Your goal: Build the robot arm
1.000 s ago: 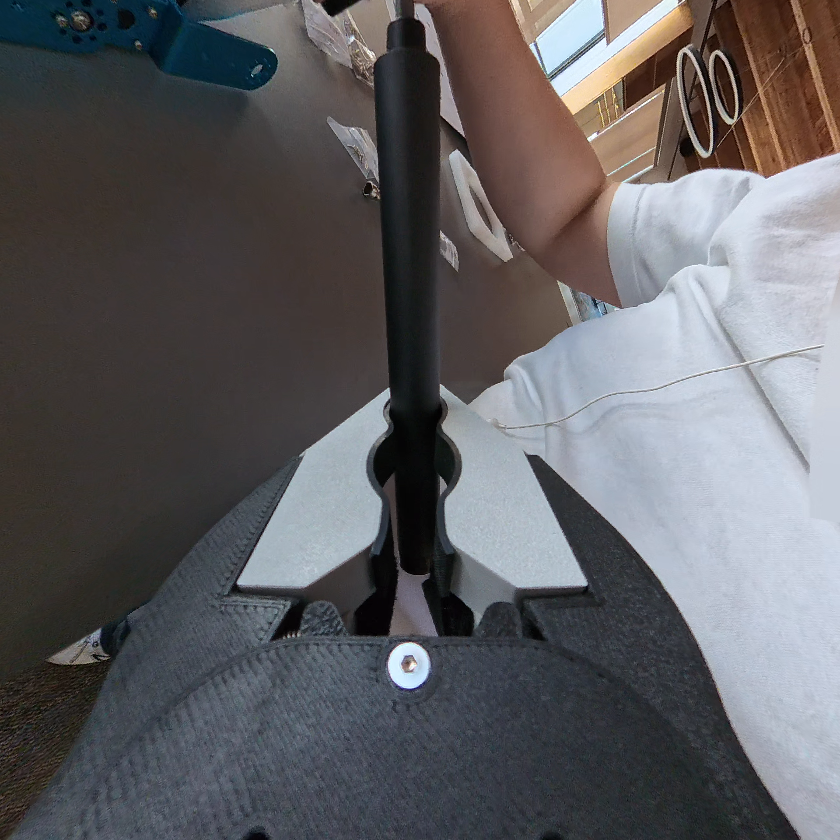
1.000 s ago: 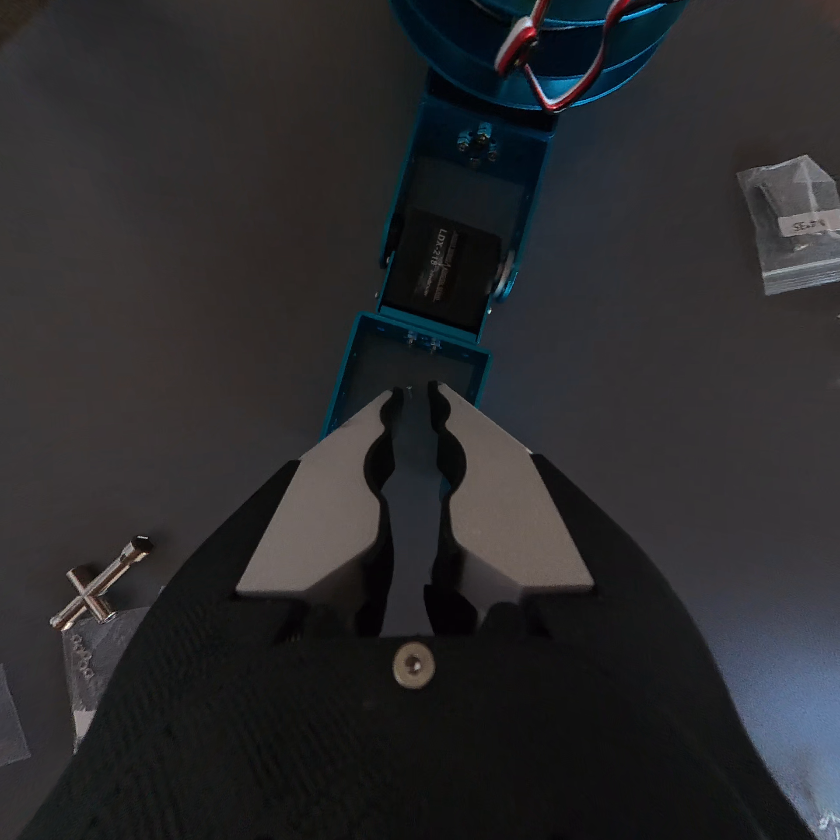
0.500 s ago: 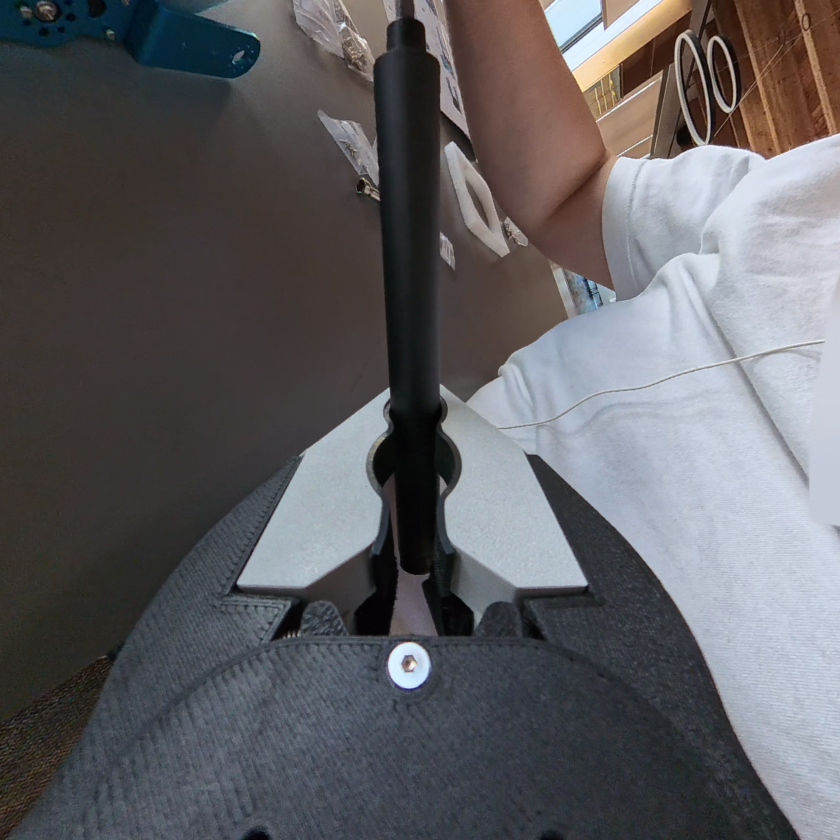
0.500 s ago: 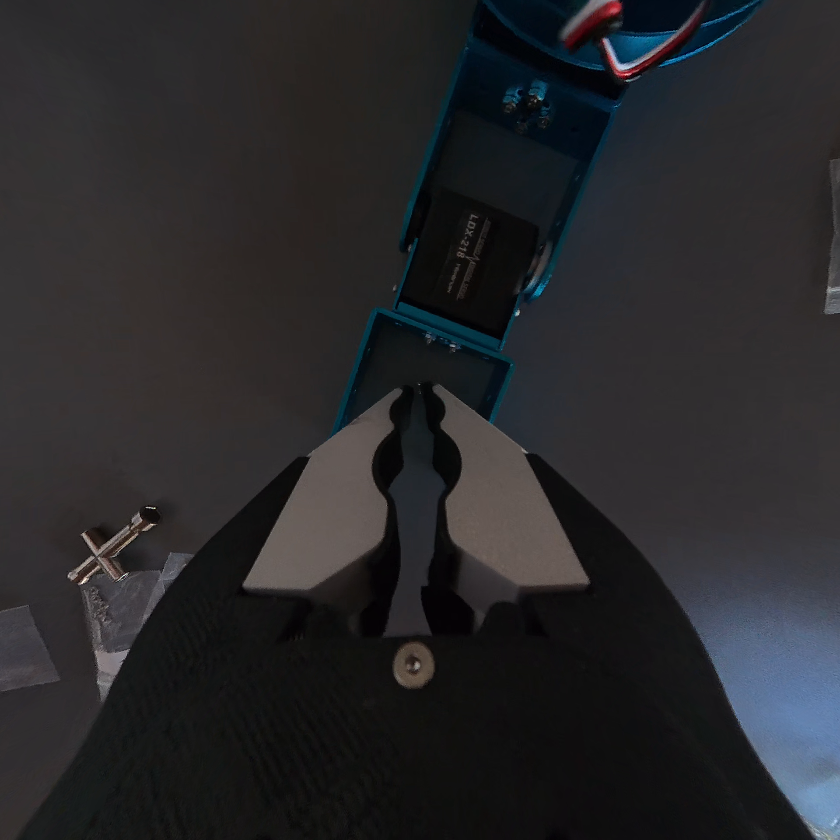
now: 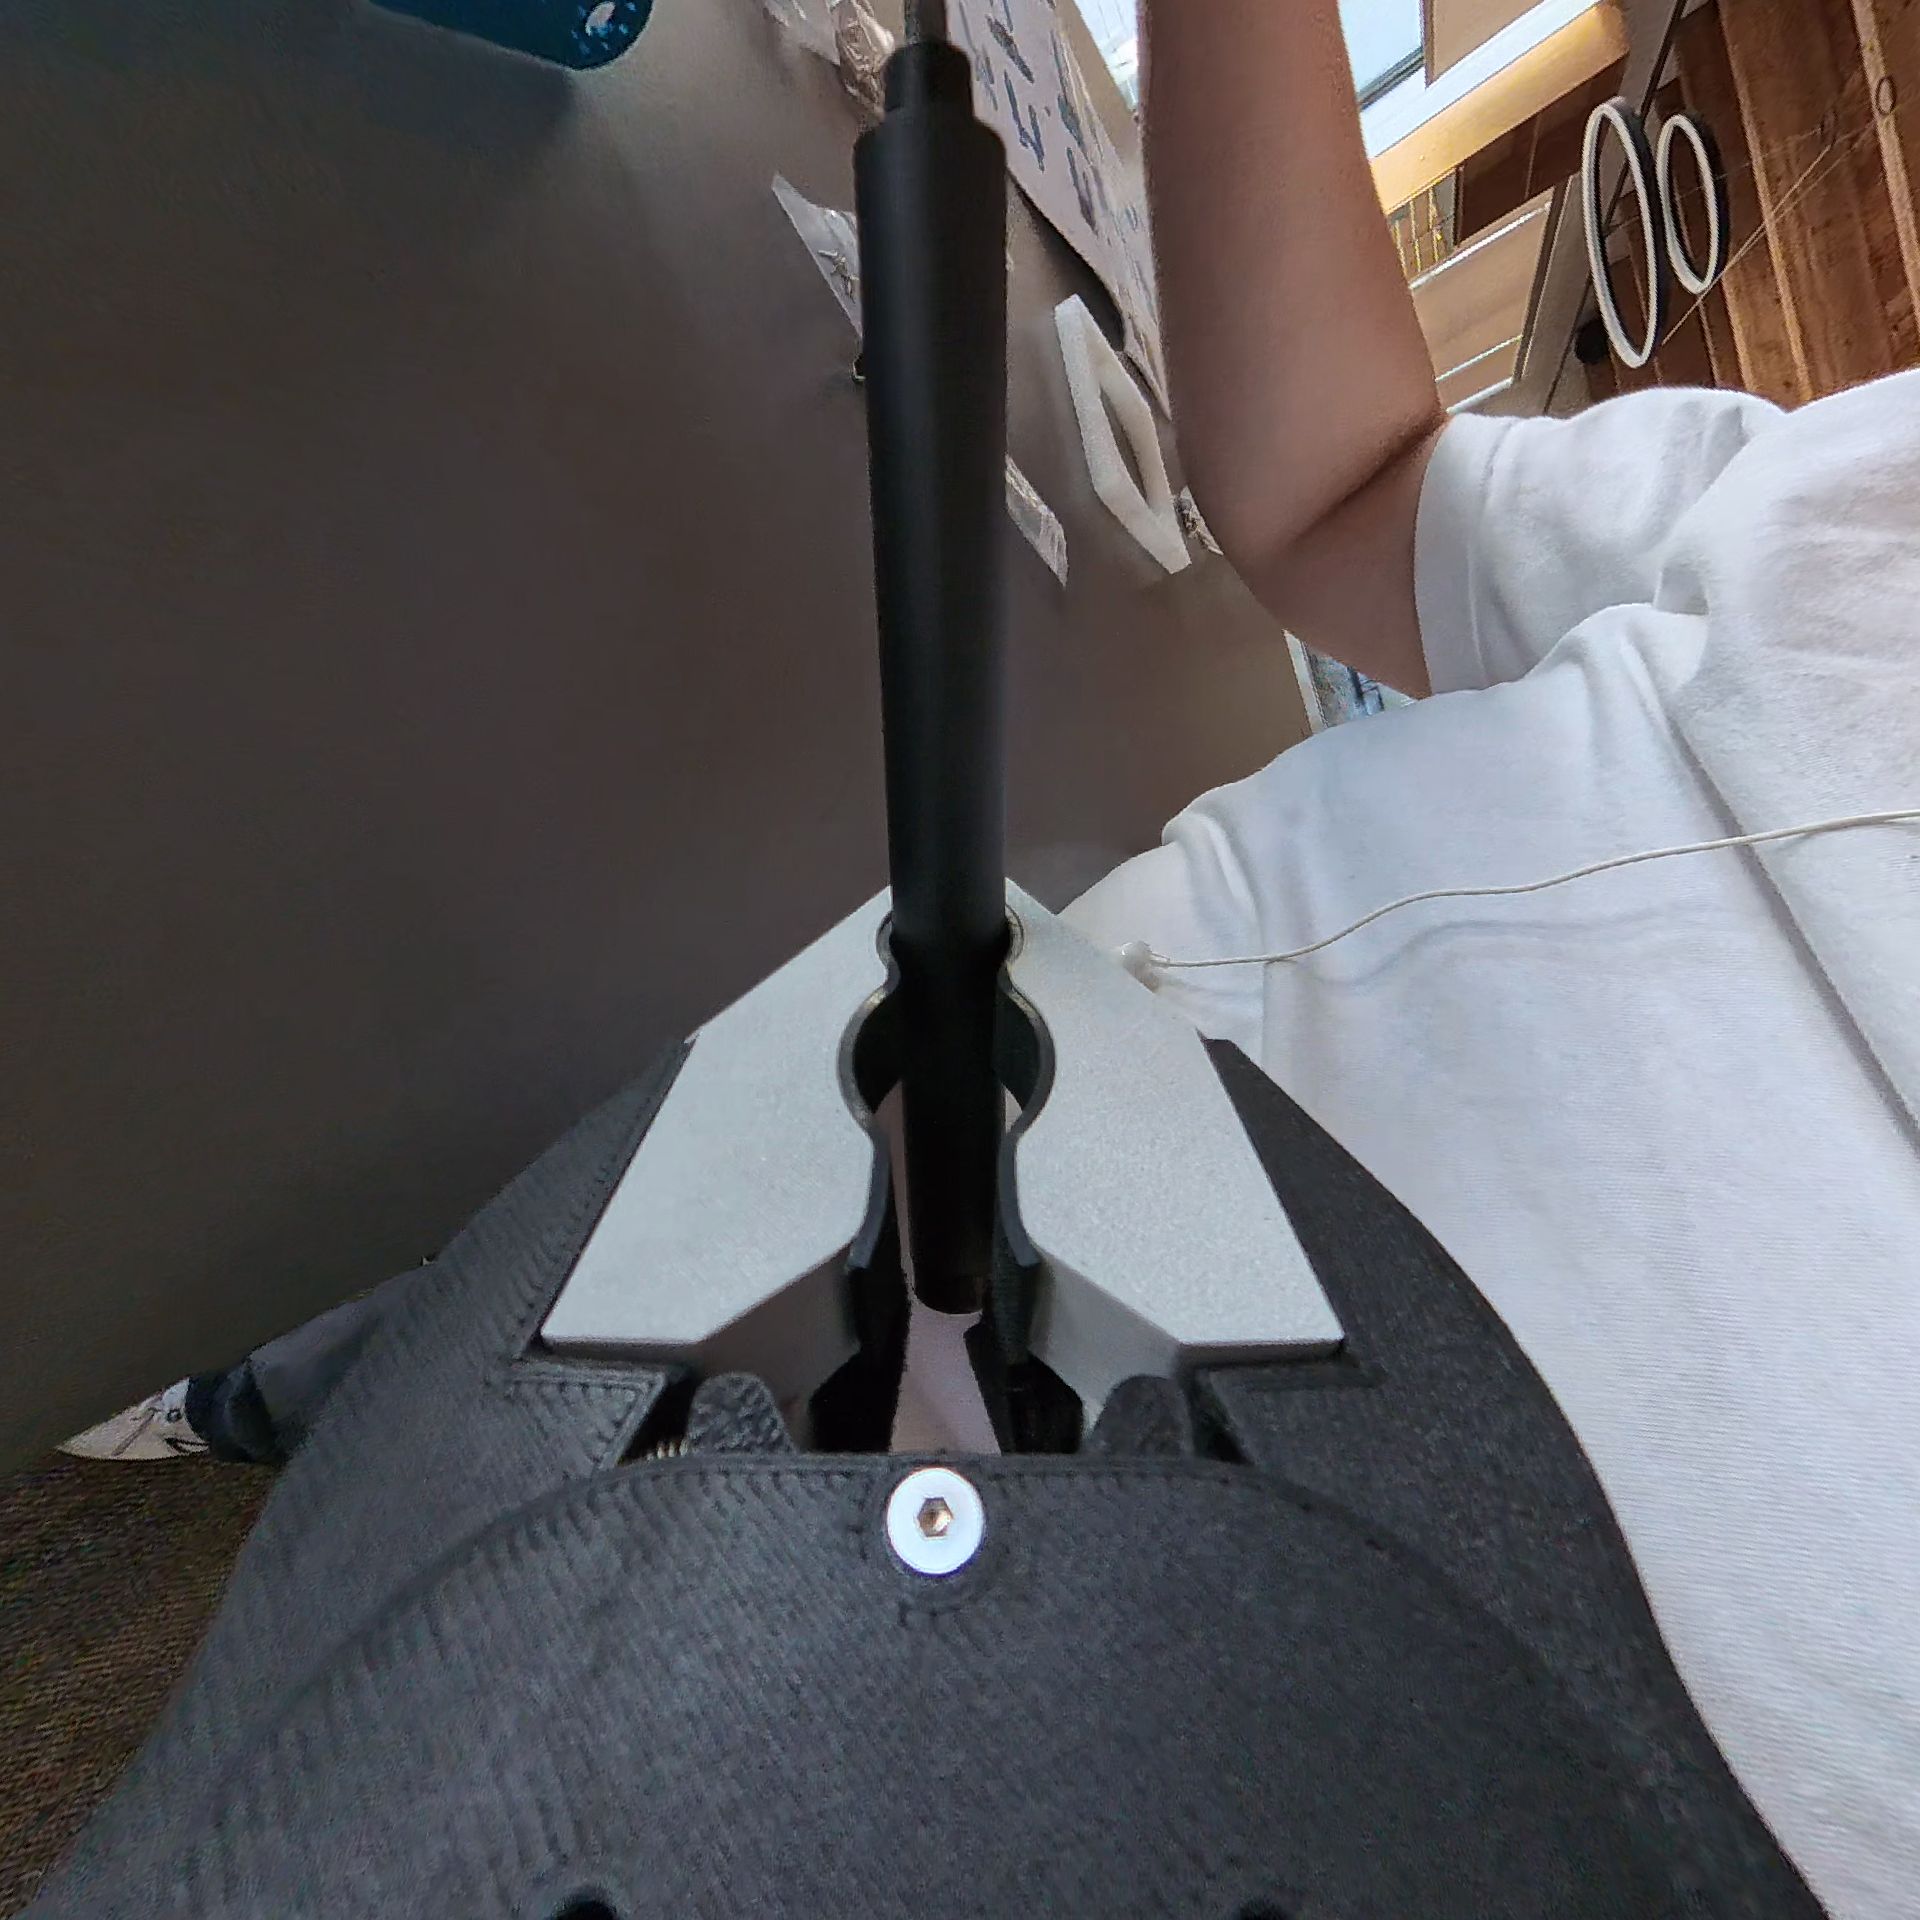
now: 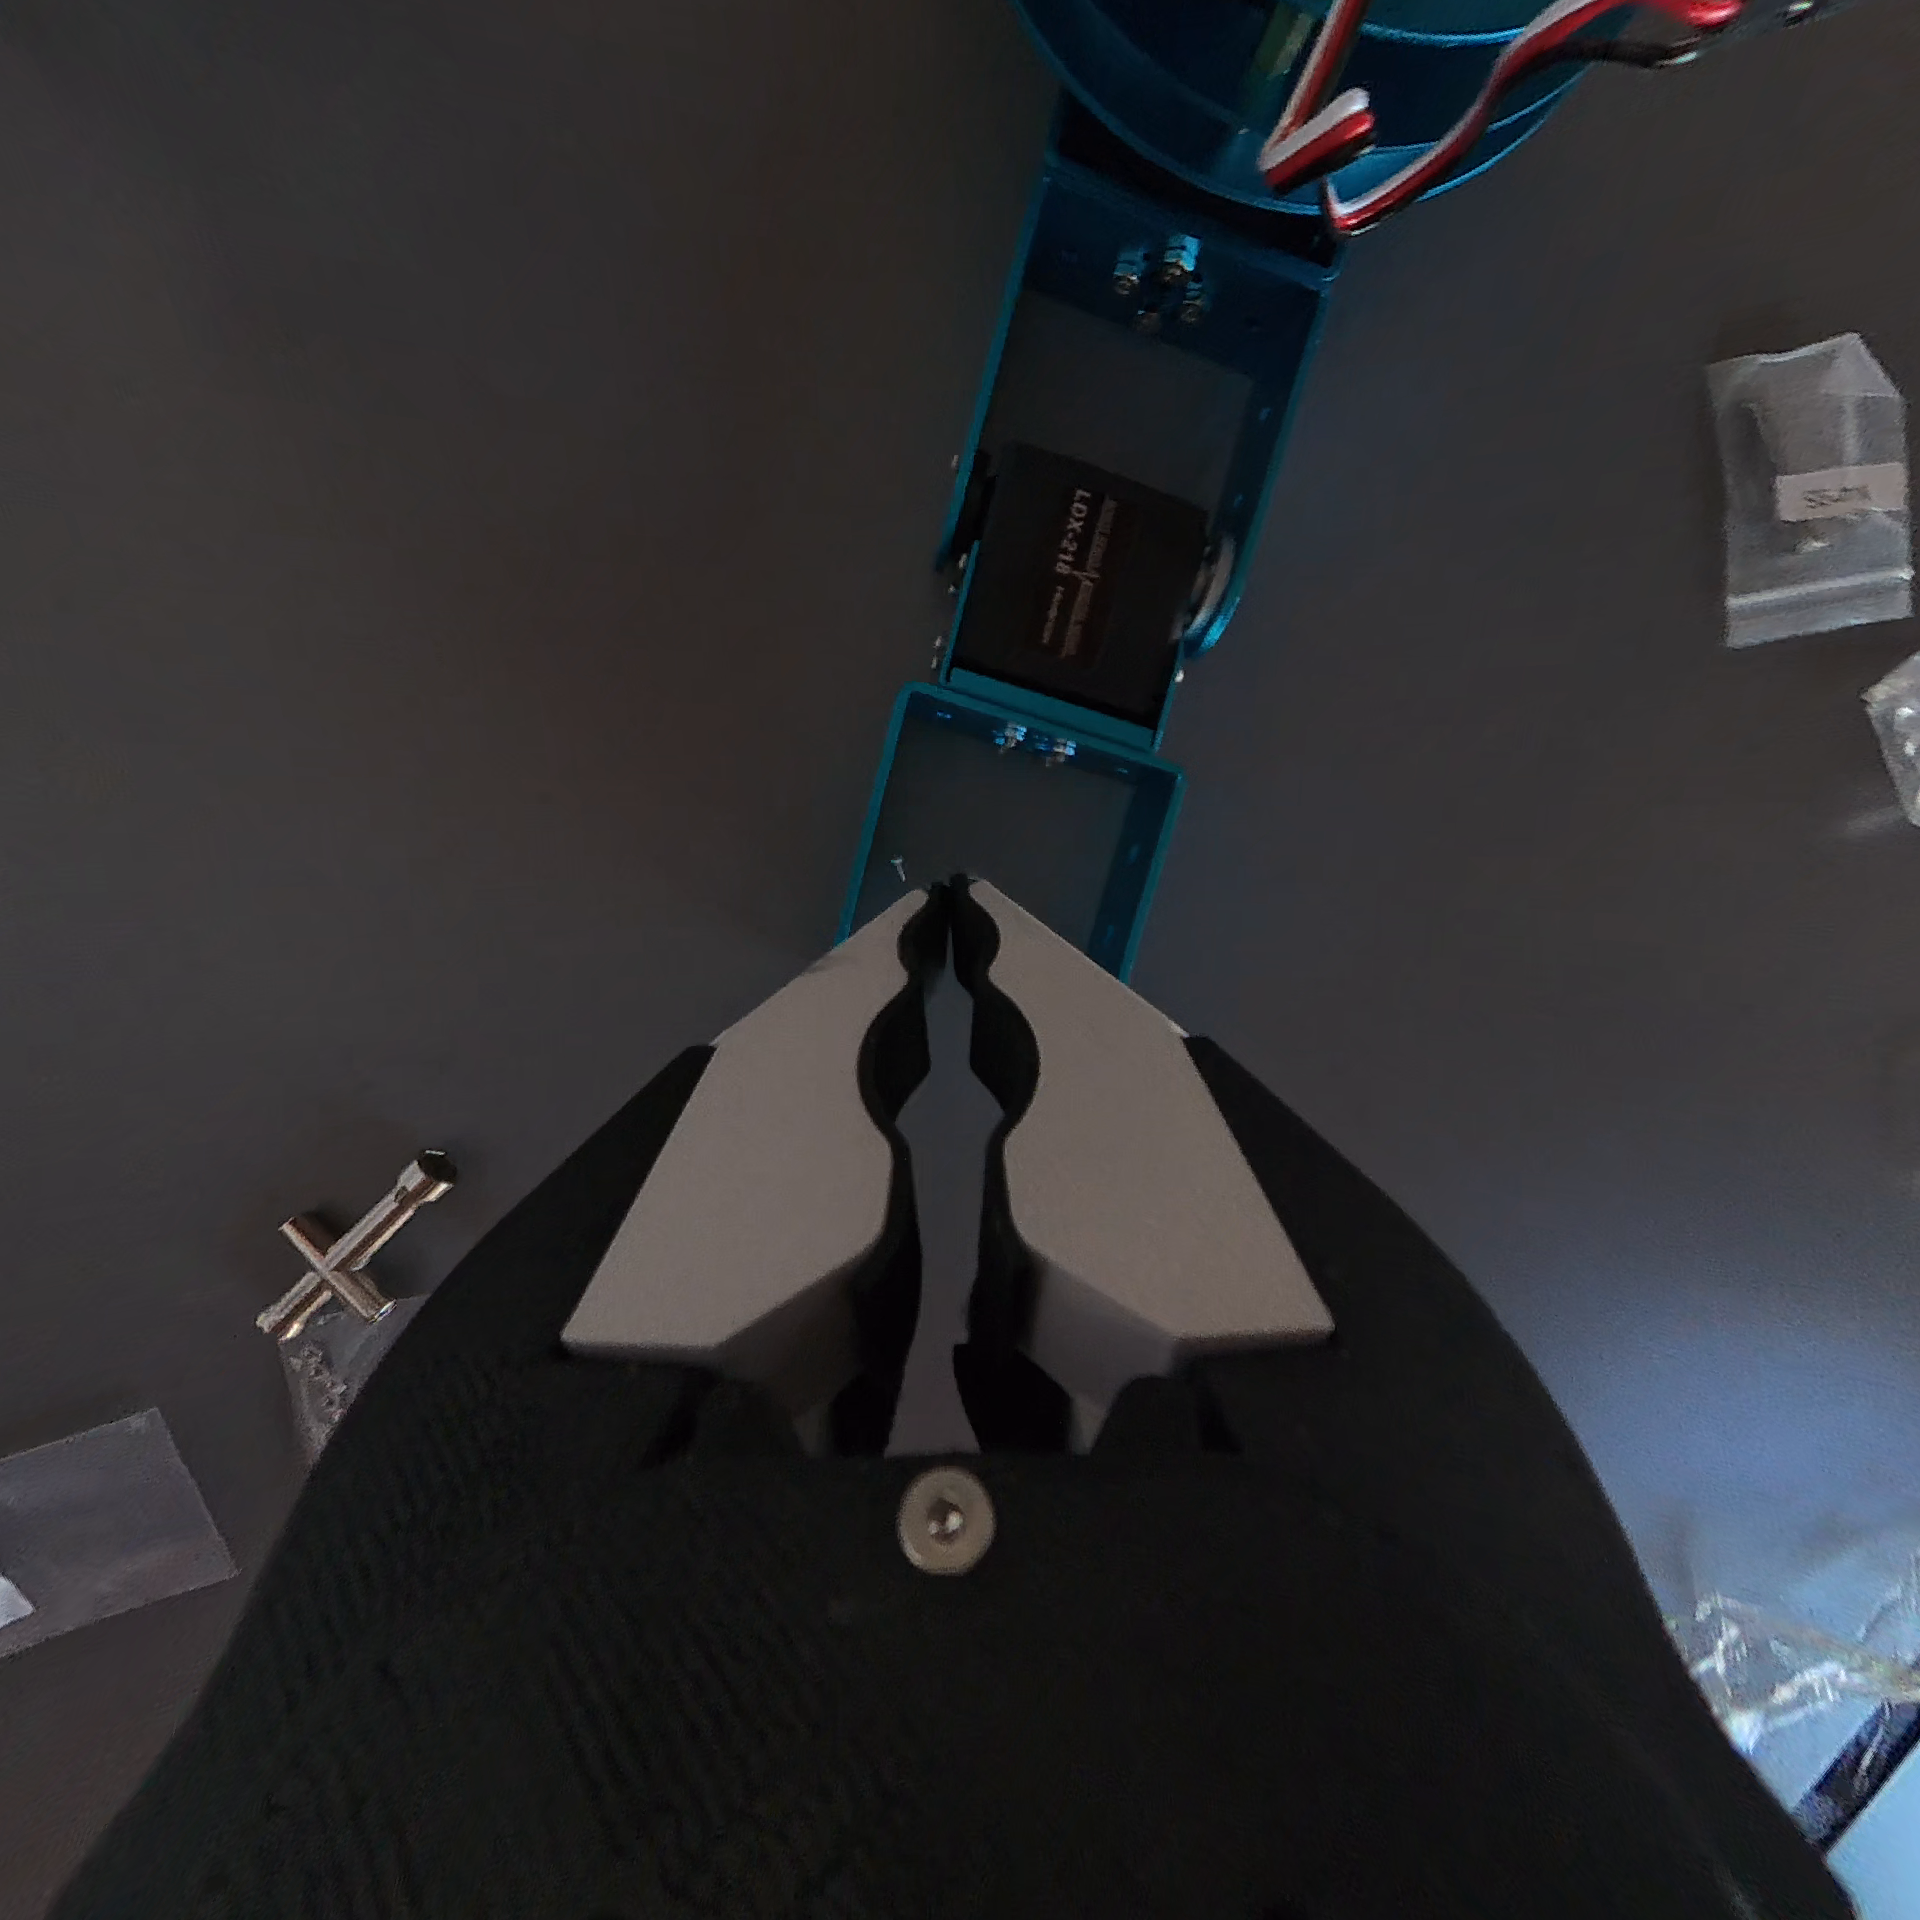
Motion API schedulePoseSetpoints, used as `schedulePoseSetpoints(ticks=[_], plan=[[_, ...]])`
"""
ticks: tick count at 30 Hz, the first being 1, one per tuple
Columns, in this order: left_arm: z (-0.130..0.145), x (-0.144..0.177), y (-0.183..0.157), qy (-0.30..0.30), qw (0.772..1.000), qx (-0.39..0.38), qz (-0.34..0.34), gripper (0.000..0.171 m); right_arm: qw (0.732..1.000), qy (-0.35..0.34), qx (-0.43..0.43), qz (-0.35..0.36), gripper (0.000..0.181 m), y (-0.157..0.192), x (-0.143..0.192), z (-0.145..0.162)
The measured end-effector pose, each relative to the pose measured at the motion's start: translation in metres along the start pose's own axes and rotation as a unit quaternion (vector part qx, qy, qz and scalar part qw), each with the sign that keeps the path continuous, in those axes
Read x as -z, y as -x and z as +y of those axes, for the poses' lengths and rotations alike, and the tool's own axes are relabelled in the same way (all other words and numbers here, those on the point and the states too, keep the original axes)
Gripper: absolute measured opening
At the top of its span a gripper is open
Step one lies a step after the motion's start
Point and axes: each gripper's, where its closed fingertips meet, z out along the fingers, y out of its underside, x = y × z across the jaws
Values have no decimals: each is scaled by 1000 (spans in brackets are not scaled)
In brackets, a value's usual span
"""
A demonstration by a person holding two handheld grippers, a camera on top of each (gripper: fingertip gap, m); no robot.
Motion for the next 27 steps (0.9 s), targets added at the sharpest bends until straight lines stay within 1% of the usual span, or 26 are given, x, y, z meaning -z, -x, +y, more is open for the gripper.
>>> schedulePoseSetpoints(ticks=[5, 6, 8, 9, 11, 12, 13, 16, 27], plan=[[3, -2, -2, -3, 1000, 5, 8, 9, 999, -18, -42, 17, 0, 0, 9, 1], [4, -2, -3, -4, 1000, 5, 9, 9, 997, -36, -60, 11, 3, 2, 10, -2], [6, -1, -4, -5, 1000, 3, 9, 9, 991, -79, -108, -5, 24, 8, 11, -8], [7, -1, -4, -7, 1000, 4, 9, 9, 987, -92, -129, -12, 25, 11, 10, -9], [9, 0, -5, -11, 1000, 6, 12, 9, 984, -101, -148, -15, 25, 16, 5, -6], [10, 1, -5, -12, 1000, 7, 11, 9, 984, -98, -151, -13, 20, 19, 2, -4], [11, 1, -4, -12, 1000, 8, 10, 9, 984, -93, -152, -10, 11, 21, -1, -2], [12, 2, -5, -12, 1000, 8, 11, 8, 986, -83, -148, 5, 3, 22, -4, -1], [14, 0, -8, -4, 1000, 4, 15, 9, 988, -76, -132, 22, 2, 21, -4, 0]])
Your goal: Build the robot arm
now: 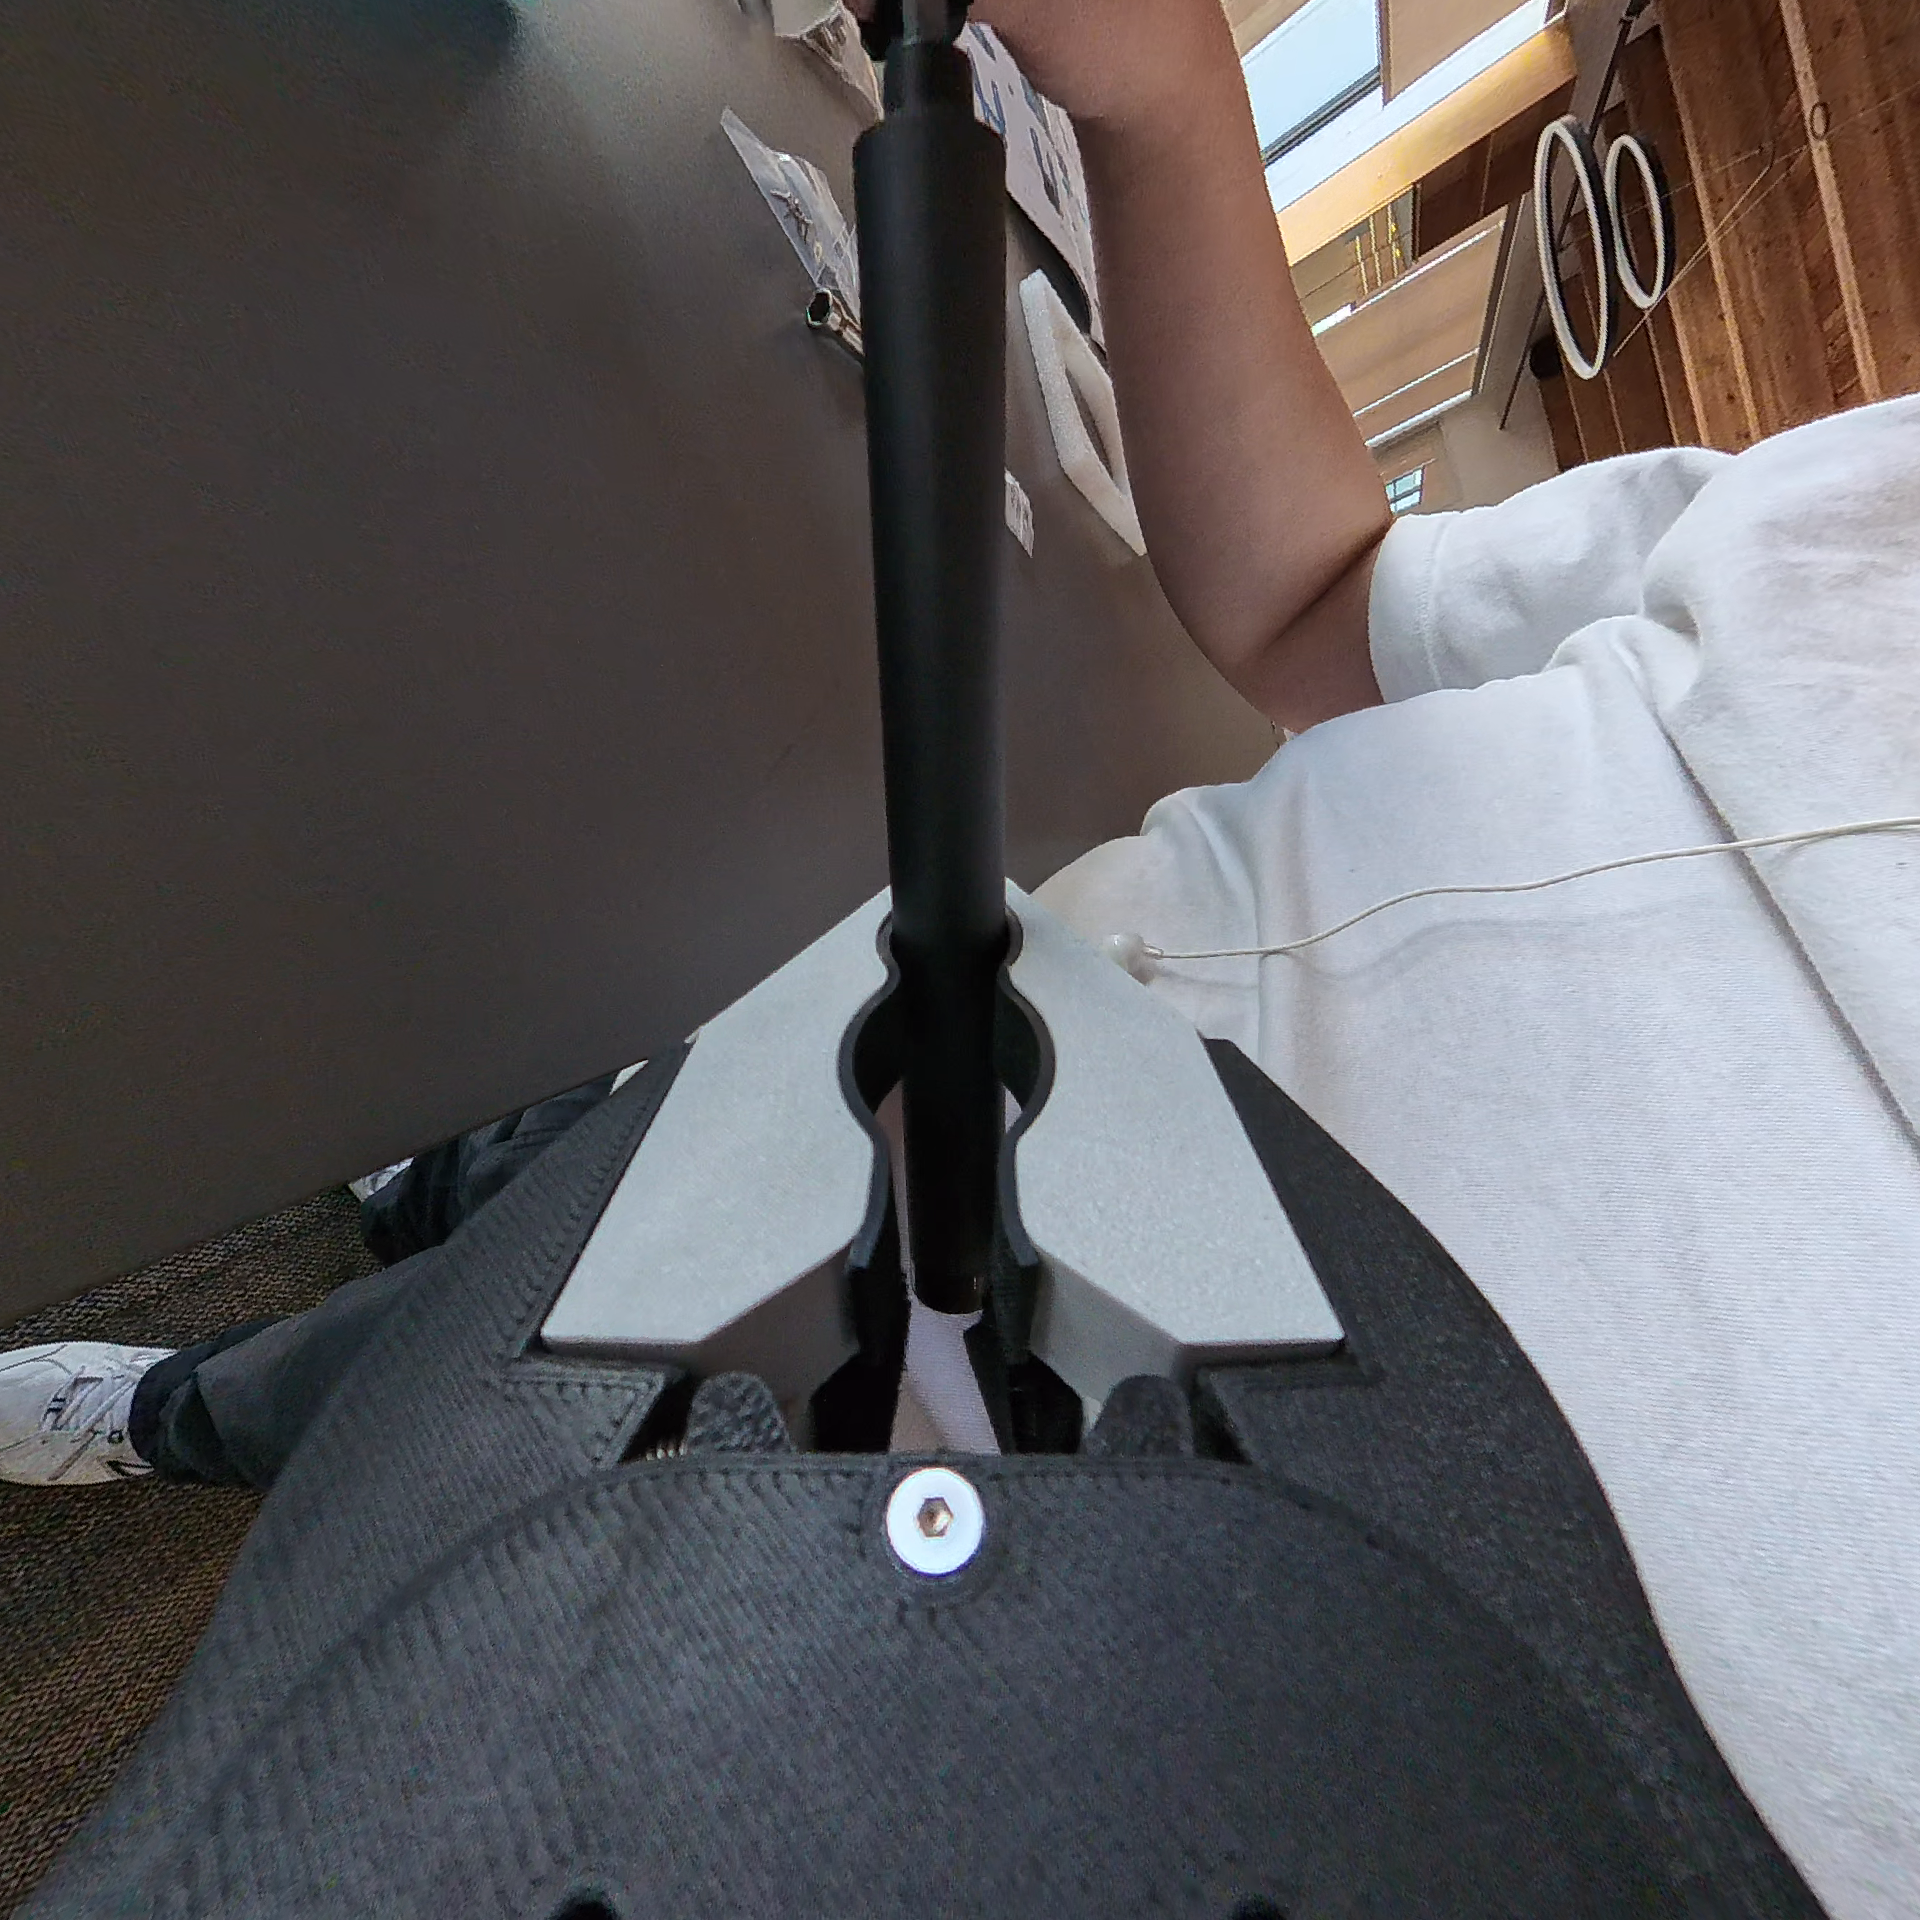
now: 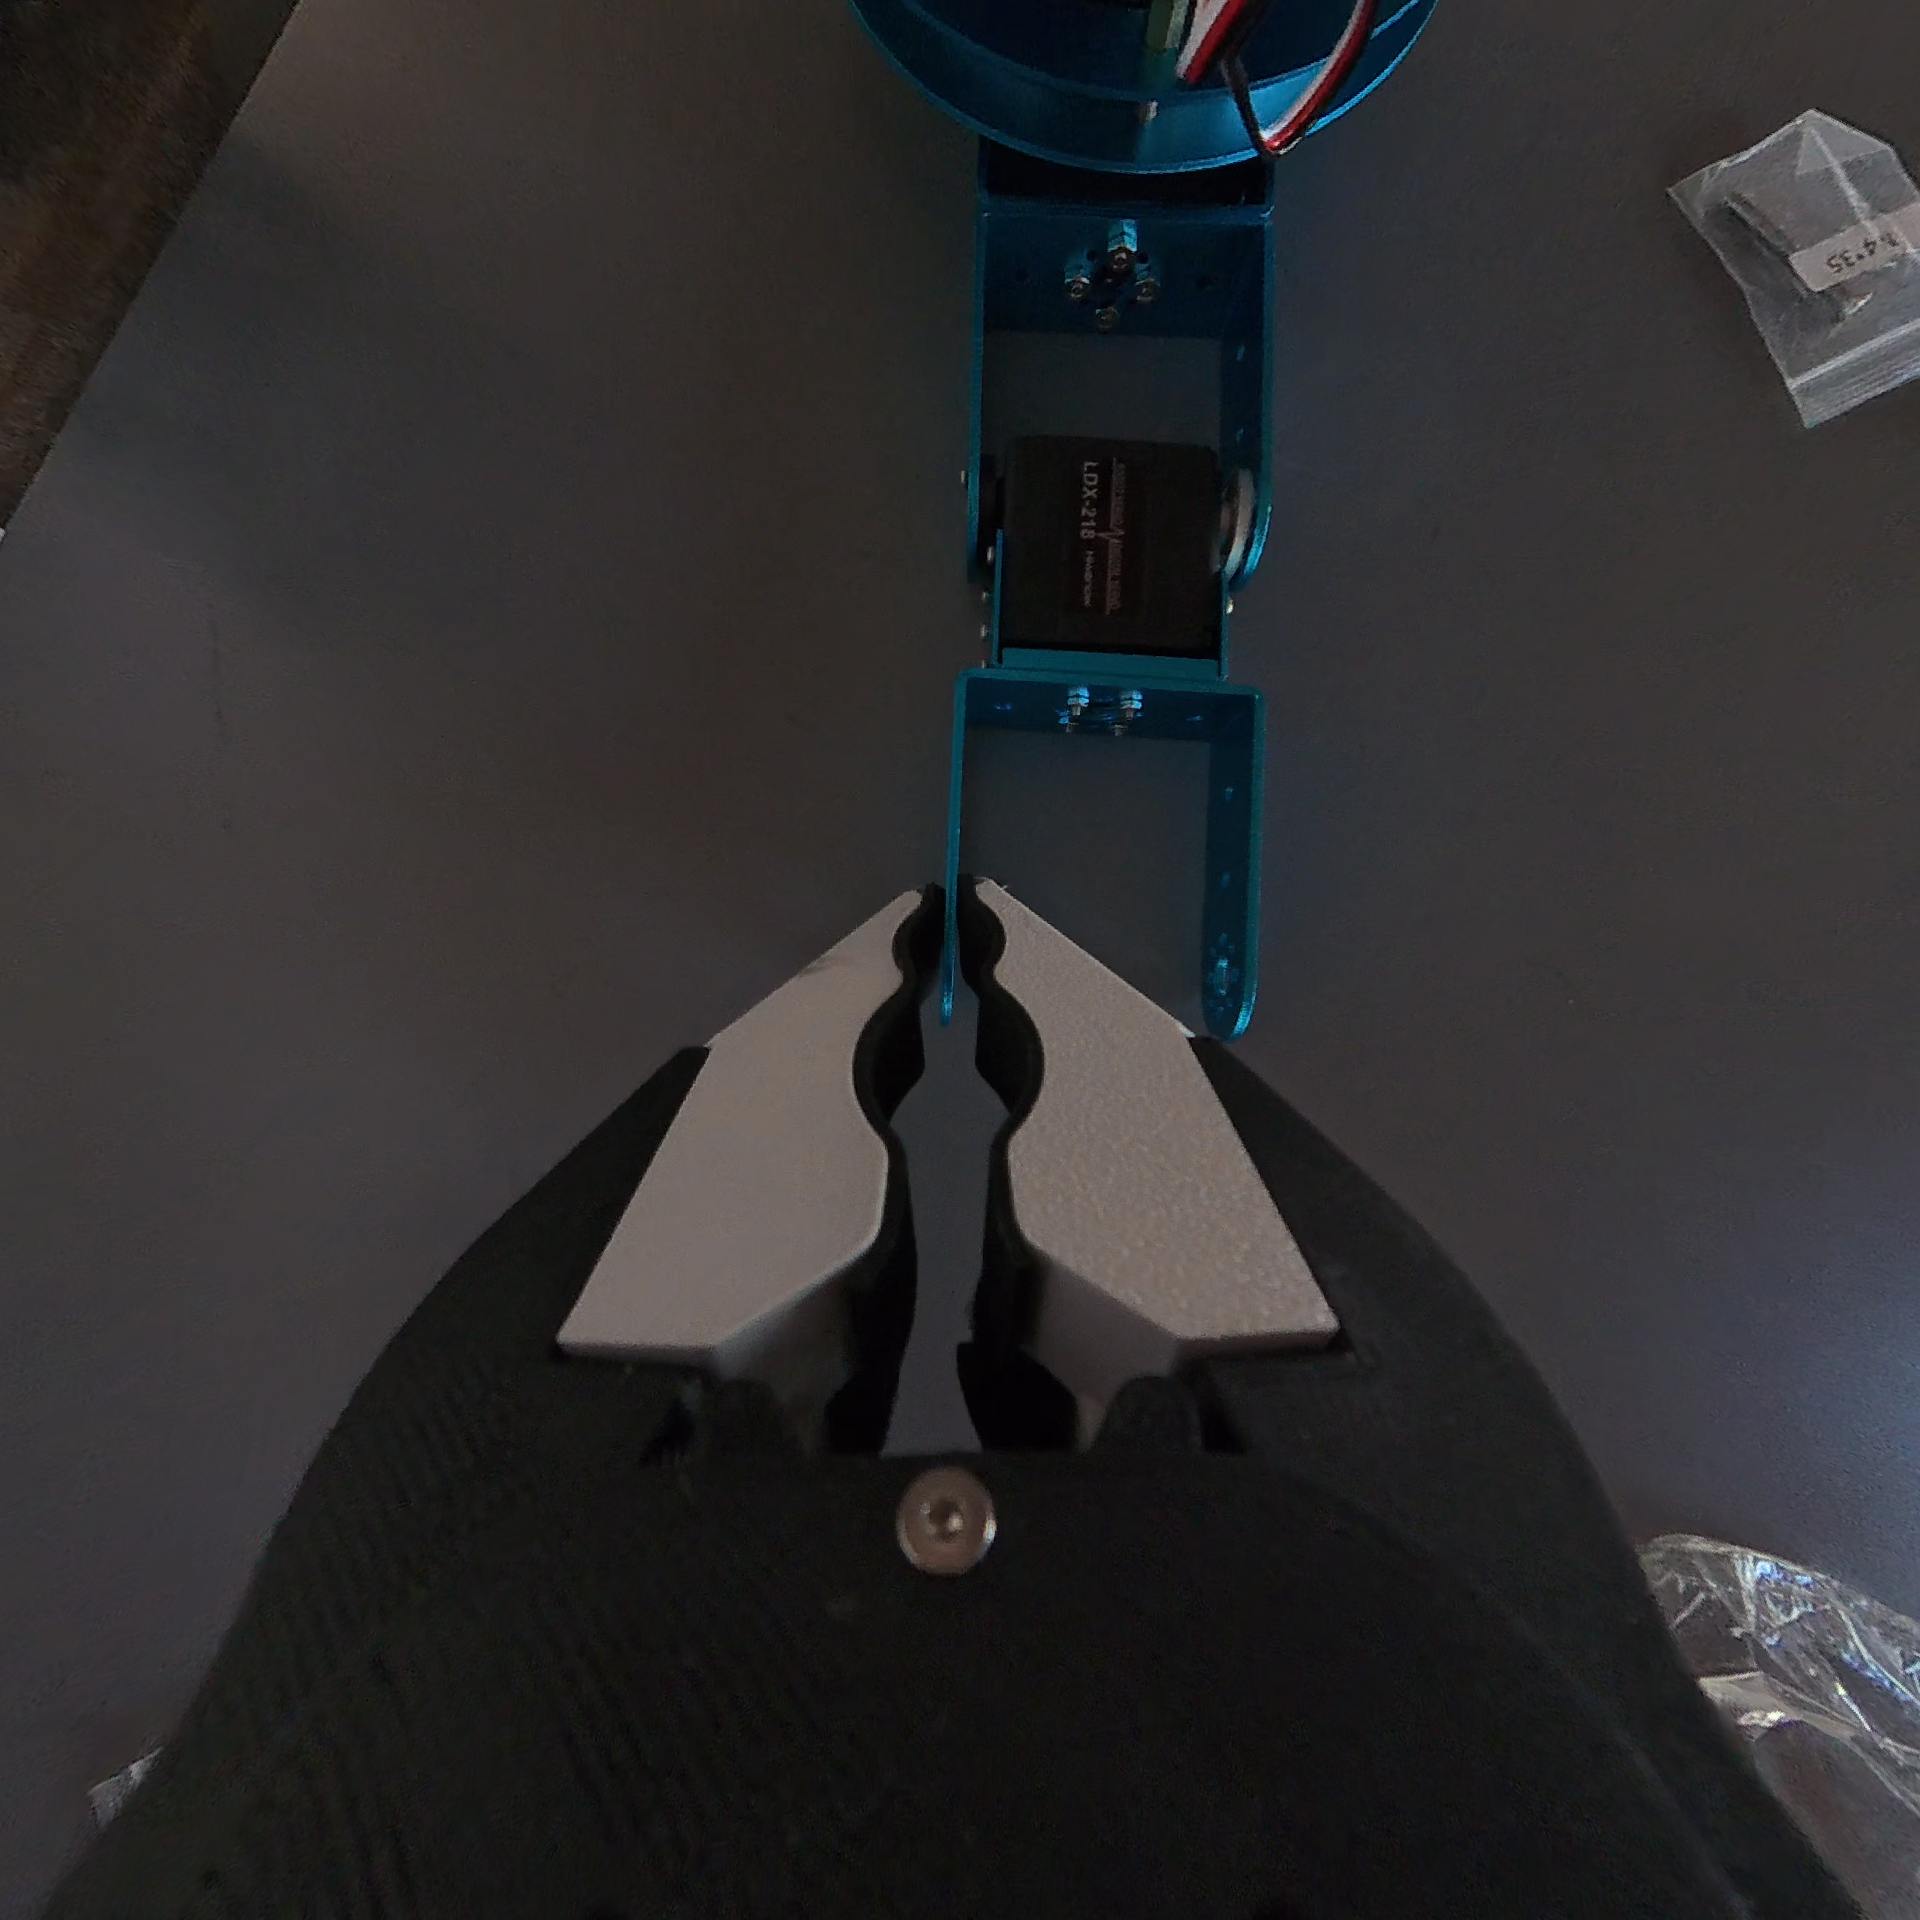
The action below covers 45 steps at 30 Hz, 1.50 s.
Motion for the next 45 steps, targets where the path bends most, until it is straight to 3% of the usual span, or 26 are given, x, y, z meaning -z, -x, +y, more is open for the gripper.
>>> schedulePoseSetpoints(ticks=[9, 18, 25, 34, 39, 42, 45], plan=[[-2, -1, -1, -2, 1000, -2, 3, 8, 1000, -6, -4, -2, 4, 0, 1, -2], [-12, 1, -6, -7, 1000, -2, 6, 8, 996, -80, -19, -46, 16, -3, 25, -15], [-23, -7, -6, 16, 1000, -7, 3, 9, 992, -75, 51, -90, 14, -14, 18, -14], [-39, -29, 3, 60, 997, 48, 12, 9, 989, -82, 44, -115, 19, -10, 15, -13], [-52, -53, -3, 85, 992, 90, 39, 8, 988, -109, -36, -105, 22, -12, 35, -18], [-55, -65, -1, 95, 987, 124, 43, 8, 991, -126, 23, -44, 29, -6, 44, -17], [-62, -66, -4, 95, 977, 183, 55, 8, 992, -88, 82, -29, 24, -4, 41, -1]])
